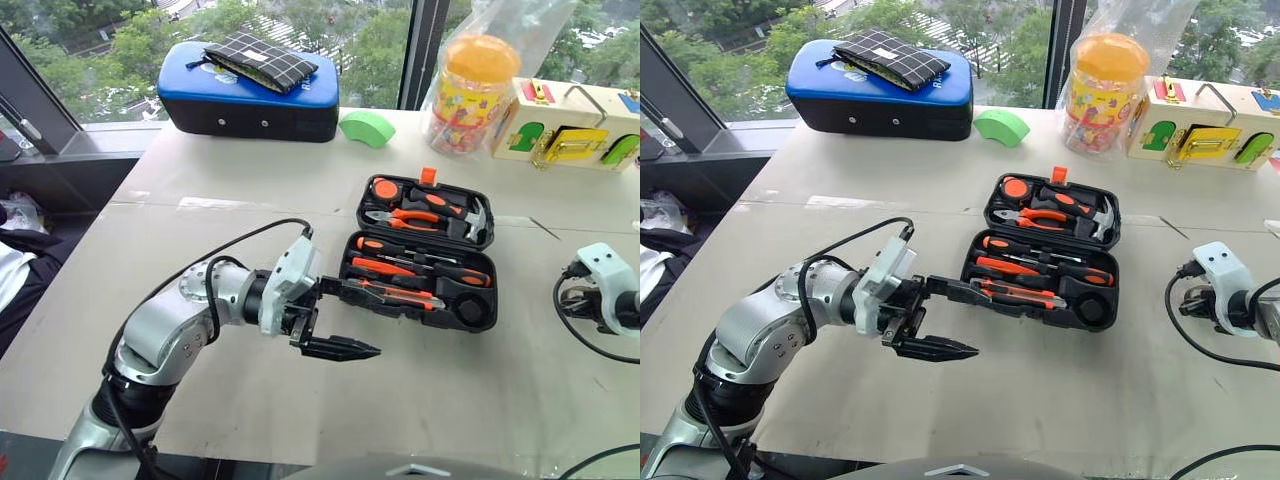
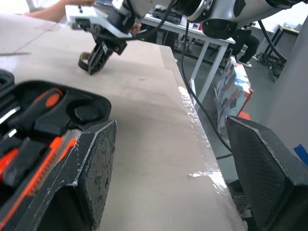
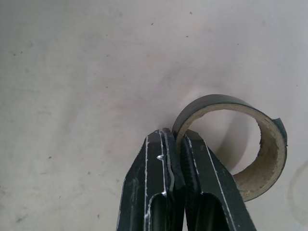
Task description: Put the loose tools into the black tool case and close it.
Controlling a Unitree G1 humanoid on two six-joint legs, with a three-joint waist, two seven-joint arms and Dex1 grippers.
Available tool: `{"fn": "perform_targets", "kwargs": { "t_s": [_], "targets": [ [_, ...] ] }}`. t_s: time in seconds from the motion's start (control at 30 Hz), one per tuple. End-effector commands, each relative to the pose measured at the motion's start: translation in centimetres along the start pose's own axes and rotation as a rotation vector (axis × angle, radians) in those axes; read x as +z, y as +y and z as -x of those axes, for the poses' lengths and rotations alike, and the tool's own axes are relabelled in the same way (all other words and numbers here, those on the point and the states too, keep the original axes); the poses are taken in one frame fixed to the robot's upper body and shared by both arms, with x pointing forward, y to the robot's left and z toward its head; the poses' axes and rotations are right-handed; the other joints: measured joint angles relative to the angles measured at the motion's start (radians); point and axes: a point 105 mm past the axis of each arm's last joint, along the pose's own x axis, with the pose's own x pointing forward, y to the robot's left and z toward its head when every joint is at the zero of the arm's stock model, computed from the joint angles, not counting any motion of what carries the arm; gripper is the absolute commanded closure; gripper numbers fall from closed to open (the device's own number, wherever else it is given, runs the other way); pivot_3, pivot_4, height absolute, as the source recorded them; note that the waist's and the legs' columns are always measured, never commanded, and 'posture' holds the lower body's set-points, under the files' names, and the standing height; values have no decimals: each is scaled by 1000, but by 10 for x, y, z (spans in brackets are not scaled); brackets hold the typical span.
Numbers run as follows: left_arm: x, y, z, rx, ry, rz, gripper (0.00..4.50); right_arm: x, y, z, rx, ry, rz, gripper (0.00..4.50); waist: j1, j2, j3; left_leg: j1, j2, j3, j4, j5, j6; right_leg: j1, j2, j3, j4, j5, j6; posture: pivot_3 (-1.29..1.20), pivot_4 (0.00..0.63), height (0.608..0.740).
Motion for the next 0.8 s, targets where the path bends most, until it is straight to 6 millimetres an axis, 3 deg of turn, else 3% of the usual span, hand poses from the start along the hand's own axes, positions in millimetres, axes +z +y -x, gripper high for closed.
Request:
{"fn": "perform_targets", "kwargs": {
  "t_s": [0.03, 0.2, 0.33, 0.8],
  "targets": [
    [2, -2, 3, 6, -13, -5, 865, 51, 67, 47, 311, -252, 220, 4390, -6, 2, 1, 0, 0, 0, 0, 0, 0, 0, 0, 0, 0, 0, 0, 0, 150, 740],
    [-2, -7, 11, 23, -3, 19, 865, 65, 130, 54, 520, -254, 406, 4390, -8, -1, 1, 2, 6, -3, -1, 0, 0, 0, 5, -1, 1, 0, 0, 0, 150, 740],
    [-5, -12, 12, 41, 21, 11, 865, 64, 159, 36, 580, -210, 567, 4390, -4, -2, 2, 1, 6, -4, -1, 0, 0, 0, 2, -2, 1, -2, -4, 0, 150, 740],
    [18, -30, 3, 103, 0, 9, 865, 39, 138, 12, 535, -34, 624, 4390, 3, -2, 3, 0, 1, -1, -1, 0, 0, 0, -6, -2, -4, -2, -3, 0, 150, 740]
  ]
}}
